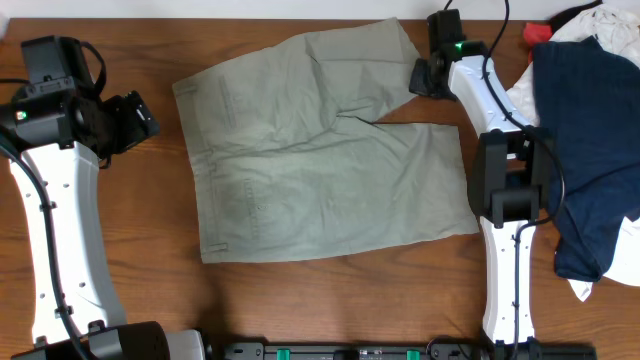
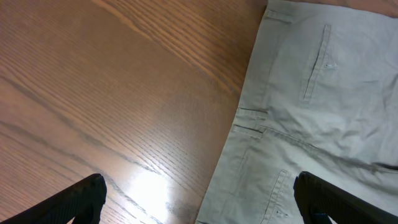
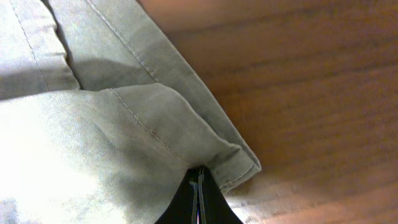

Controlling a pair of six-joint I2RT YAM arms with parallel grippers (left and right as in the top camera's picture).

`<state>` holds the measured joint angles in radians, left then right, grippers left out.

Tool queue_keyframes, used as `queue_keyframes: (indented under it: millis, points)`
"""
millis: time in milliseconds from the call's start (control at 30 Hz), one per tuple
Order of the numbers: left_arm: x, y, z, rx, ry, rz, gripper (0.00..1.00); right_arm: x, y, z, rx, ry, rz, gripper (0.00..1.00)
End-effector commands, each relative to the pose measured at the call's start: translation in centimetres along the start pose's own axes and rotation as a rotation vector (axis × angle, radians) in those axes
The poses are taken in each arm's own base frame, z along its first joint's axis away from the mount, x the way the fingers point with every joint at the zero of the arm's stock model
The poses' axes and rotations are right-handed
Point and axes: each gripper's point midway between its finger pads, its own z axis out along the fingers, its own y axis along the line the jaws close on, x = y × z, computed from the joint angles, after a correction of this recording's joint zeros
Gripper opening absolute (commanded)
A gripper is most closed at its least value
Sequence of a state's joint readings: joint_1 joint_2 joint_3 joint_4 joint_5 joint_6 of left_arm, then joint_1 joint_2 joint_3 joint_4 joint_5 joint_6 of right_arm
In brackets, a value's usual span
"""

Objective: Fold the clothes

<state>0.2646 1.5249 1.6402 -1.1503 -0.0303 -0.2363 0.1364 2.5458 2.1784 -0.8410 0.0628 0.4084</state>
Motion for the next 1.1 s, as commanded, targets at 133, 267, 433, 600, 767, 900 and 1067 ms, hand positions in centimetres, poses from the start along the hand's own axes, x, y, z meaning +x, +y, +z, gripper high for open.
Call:
queue_keyframes:
  millis: [133, 267, 433, 600, 767, 900, 1067]
  points:
    - [0.4, 0.1, 0.3, -0.015, 0.014, -0.004, 0.98, 5.9, -4.1, 1.8, 0.122, 0.234, -0.043, 0.01]
    - [0.6, 0.2, 0.3, -0.018, 0.023, -0.003, 0.98, 7.4, -6.5, 1.2, 0.163, 0.323, -0.012, 0.01]
    - [0.6, 0.2, 0.4, -0.019, 0.027, -0.002, 0.98, 8.5, -9.5, 0.4, 0.202, 0.403, 0.037, 0.01]
    - [0.5, 0.2, 0.4, -0.017, 0.022, -0.003, 0.98, 8.5, -10.8, -0.8, 0.169, 0.438, 0.089, 0.01]
    - [0.2, 0.1, 0.4, -0.012, 0.009, -0.004, 0.98, 5.8, -9.8, -4.7, 0.125, 0.344, 0.044, 0.01]
    - [0.2, -0.1, 0.3, -0.004, 0.008, -0.008, 0.98, 2.1, -8.4, -11.6, 0.051, 0.183, 0.033, 0.02]
    - [2.1, 0.3, -0.1, -0.015, 0.076, -0.098, 0.97, 0.3, -7.0, -22.1, -0.053, 0.013, 0.023, 0.21]
